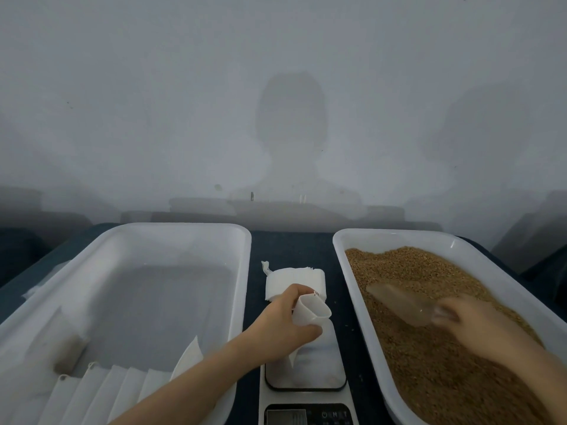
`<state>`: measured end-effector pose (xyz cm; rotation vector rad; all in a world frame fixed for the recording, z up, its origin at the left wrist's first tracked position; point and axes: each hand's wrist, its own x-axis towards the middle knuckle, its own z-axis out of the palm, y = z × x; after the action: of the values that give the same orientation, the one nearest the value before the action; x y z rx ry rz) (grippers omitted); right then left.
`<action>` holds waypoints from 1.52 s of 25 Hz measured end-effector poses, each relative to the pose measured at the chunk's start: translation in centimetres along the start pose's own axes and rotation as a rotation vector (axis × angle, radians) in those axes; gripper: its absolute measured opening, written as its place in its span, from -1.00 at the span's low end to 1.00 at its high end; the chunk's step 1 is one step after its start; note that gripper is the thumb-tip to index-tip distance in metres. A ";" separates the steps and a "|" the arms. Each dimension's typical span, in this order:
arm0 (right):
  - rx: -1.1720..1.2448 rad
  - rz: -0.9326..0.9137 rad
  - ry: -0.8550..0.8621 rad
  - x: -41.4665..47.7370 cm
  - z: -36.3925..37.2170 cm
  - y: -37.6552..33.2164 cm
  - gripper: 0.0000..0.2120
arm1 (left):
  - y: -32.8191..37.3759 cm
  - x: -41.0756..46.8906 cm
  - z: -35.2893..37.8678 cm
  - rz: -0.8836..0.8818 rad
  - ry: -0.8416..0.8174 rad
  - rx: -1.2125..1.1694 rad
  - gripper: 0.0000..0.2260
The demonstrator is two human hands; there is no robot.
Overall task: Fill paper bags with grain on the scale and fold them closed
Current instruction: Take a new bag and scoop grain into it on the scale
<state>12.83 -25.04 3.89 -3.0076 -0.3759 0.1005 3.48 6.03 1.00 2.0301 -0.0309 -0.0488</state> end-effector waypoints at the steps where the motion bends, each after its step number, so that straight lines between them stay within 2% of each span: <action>1: -0.039 0.017 0.047 0.4 -0.4 0.0 -0.83 | 0.0 0.0 0.0 -0.003 -0.007 0.003 -0.53; 4: -0.148 0.063 0.125 1.6 -1.2 -1.2 -0.81 | 0.1 0.1 0.0 -0.004 -0.020 0.011 -0.53; 7: -0.302 0.080 0.116 2.9 -1.0 -3.8 -0.84 | 0.1 0.1 0.0 -0.007 -0.022 0.006 -0.53; 11: -0.330 0.068 0.119 4.6 -0.7 -6.5 -0.82 | -0.1 0.2 0.0 -0.002 -0.029 -0.011 -0.55; 16: -0.242 0.057 0.116 6.0 0.0 -7.0 -0.84 | -0.4 0.3 -0.1 0.002 -0.027 -0.040 -0.59; 24: 0.235 0.084 0.042 4.9 -0.6 -1.9 -0.87 | -0.5 0.5 0.0 0.004 -0.019 -0.037 -0.60; 29: 0.230 0.052 0.064 3.2 -1.2 0.7 -0.71 | -0.4 0.5 0.0 0.004 -0.016 -0.042 -0.59; 33: 0.232 -0.029 0.098 1.7 -1.8 1.4 -0.72 | -0.4 0.5 -0.1 0.006 -0.006 -0.041 -0.59; 36: 0.243 -0.032 0.117 1.0 -2.0 1.5 -0.64 | -0.4 0.4 -0.1 0.011 -0.011 -0.035 -0.59; 38: 0.239 -0.030 0.110 0.5 -2.0 1.5 -0.68 | -0.4 0.4 0.0 0.012 -0.017 -0.033 -0.58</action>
<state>13.84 -26.57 5.64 -2.7566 -0.3688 -0.0214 3.87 6.21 0.69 1.9961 -0.0527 -0.0587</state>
